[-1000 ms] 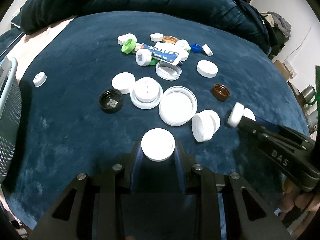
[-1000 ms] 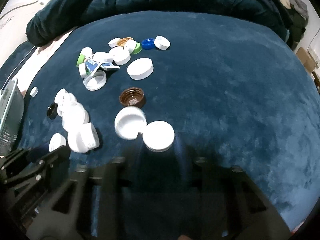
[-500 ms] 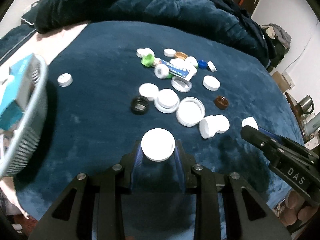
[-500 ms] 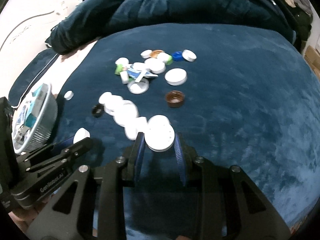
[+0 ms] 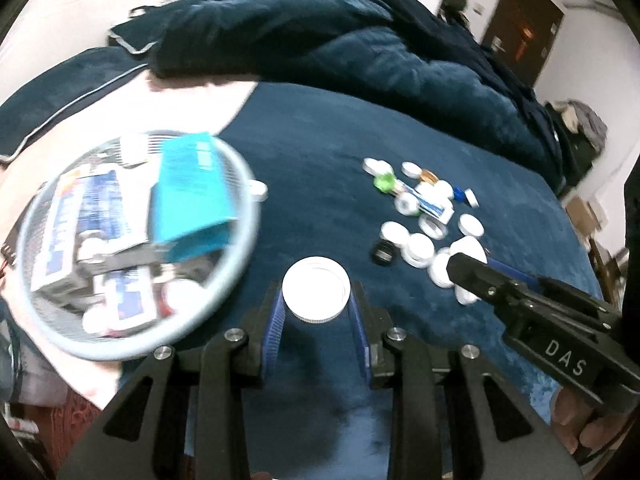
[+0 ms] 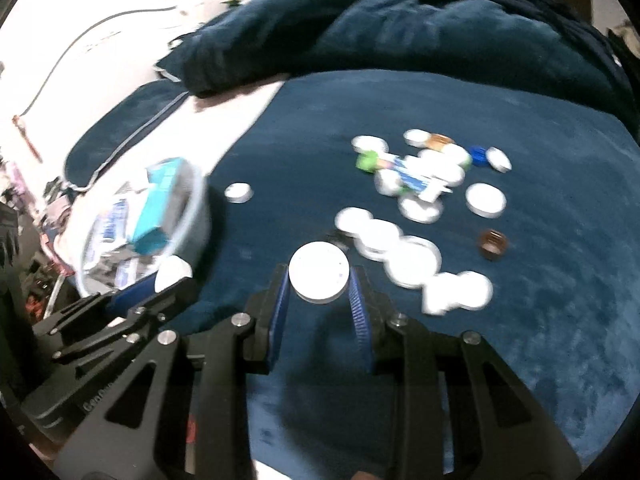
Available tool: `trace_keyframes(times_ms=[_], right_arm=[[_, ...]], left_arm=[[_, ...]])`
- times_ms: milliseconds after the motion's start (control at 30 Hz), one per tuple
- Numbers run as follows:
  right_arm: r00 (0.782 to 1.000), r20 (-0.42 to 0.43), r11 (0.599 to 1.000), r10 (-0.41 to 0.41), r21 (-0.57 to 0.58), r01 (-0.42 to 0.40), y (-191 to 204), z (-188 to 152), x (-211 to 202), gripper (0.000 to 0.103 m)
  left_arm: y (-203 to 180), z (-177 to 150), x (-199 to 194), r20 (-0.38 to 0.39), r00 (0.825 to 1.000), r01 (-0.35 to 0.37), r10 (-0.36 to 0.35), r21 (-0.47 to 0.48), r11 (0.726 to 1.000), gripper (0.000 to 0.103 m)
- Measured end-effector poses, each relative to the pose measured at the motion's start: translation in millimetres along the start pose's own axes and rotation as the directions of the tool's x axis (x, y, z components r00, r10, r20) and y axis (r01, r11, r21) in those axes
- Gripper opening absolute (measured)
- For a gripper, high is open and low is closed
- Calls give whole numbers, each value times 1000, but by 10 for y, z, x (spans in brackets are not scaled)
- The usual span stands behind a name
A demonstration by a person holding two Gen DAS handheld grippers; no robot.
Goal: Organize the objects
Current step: 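Carry both white caps over the grey basket and open both grippers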
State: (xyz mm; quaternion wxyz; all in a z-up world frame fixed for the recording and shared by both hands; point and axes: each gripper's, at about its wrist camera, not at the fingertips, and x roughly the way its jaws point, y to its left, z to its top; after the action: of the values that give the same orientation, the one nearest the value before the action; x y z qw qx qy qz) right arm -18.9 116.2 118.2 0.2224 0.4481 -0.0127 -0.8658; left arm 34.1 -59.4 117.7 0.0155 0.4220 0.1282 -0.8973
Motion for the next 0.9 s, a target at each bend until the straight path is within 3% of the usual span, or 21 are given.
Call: trace_keyframes(times_ms=[233,400,567,733,767,800,833,867,900], right_arm=[[994,-15,990,108,-85,-109,686,113,148,31],[982,-46,977,181,-105,-185,1099,164,307,31],[967,-103,968,231,-76,-239,1304,165,549,31],[947,-166,960,276,-2,-280,1348,132,784,33],[939,-173,955,296,25,-297,1330,135,805,36],[935,-170,951,310,51,-306,1292,136,802,46],[938,-160,951,308,58,-303,1271,139,785,60],[941,-148,953,303,60,-297,1253,138,757,66],[946,-135,956,294,61,-288,1223,136,715,78]], left_arm=[[661,31,-292,47,995,-80,86,-115,990,32],[1174,-27,-383,52,987,-137,152,-224,965,32],[1547,-112,-395,40,986,-141,161,-310,940,32],[1648,-108,-361,43,985,-142,164,-323,936,34],[1660,-110,-371,44,985,-142,165,-326,935,43],[1660,-112,-380,47,985,-141,166,-328,934,53],[1652,-115,-401,54,985,-140,166,-328,934,73],[1636,-109,-422,60,984,-140,168,-326,935,86],[1613,-111,-441,65,982,-145,175,-322,935,89]])
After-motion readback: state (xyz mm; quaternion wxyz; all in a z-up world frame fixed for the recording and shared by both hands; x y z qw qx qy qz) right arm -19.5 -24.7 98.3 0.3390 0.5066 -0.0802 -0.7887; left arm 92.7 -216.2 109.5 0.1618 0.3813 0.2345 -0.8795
